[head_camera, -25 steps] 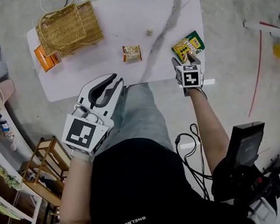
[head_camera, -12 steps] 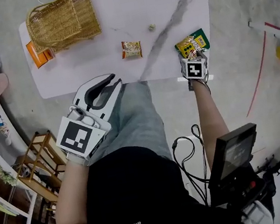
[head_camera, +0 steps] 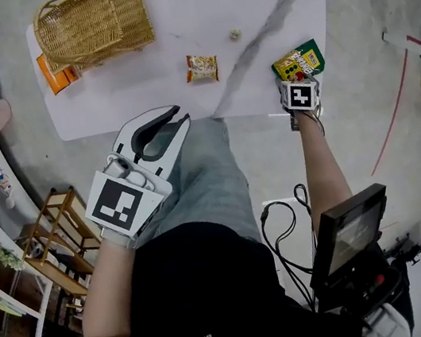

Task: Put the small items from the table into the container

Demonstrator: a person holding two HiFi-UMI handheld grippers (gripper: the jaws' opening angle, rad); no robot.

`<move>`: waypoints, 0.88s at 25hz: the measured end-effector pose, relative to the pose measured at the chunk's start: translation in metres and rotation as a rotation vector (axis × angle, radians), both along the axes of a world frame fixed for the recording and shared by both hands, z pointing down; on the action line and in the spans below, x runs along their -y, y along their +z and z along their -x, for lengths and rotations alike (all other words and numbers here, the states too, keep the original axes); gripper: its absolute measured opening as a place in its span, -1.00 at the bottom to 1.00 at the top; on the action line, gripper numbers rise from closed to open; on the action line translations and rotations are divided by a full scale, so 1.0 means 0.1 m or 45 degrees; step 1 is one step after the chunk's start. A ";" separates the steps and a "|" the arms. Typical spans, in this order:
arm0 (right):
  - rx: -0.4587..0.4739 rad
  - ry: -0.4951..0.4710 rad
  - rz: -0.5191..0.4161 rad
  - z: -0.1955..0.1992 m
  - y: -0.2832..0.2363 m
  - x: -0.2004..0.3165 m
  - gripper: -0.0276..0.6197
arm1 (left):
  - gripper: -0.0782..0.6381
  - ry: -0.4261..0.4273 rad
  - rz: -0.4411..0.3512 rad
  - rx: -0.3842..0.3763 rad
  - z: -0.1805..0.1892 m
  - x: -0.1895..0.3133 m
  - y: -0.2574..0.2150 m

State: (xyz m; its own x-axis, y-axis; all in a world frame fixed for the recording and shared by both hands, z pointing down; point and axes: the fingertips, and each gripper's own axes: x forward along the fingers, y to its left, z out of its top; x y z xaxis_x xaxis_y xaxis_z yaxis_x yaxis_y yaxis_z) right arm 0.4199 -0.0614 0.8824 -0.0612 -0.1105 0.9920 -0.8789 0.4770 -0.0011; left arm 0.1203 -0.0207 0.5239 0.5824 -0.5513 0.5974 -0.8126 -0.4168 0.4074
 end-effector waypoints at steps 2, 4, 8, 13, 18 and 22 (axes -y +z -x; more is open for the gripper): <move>-0.001 0.002 0.000 0.00 0.00 0.01 0.19 | -0.65 0.008 0.000 -0.003 -0.04 0.00 0.00; -0.005 0.000 -0.002 0.00 0.00 0.01 0.19 | -0.65 0.008 0.003 -0.011 -0.07 0.00 -0.01; -0.015 -0.015 -0.004 0.02 -0.03 0.04 0.19 | -0.65 0.005 0.003 -0.022 -0.11 0.00 -0.01; -0.043 -0.004 -0.006 -0.03 -0.03 0.02 0.18 | -0.65 0.002 0.008 -0.028 -0.12 -0.01 0.01; -0.034 0.000 -0.036 -0.05 -0.06 0.06 -0.22 | -0.65 0.000 0.004 -0.027 -0.10 0.01 0.01; -0.033 -0.015 -0.033 -0.01 -0.10 0.08 -0.38 | -0.65 -0.002 -0.002 -0.026 -0.08 0.02 0.01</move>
State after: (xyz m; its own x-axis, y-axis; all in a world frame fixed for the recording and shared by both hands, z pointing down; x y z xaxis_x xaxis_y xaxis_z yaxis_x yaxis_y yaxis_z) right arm 0.4211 -0.0694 0.8723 -0.0366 -0.1355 0.9901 -0.8726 0.4871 0.0344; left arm 0.1279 -0.0228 0.5247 0.5937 -0.5534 0.5842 -0.8047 -0.4163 0.4234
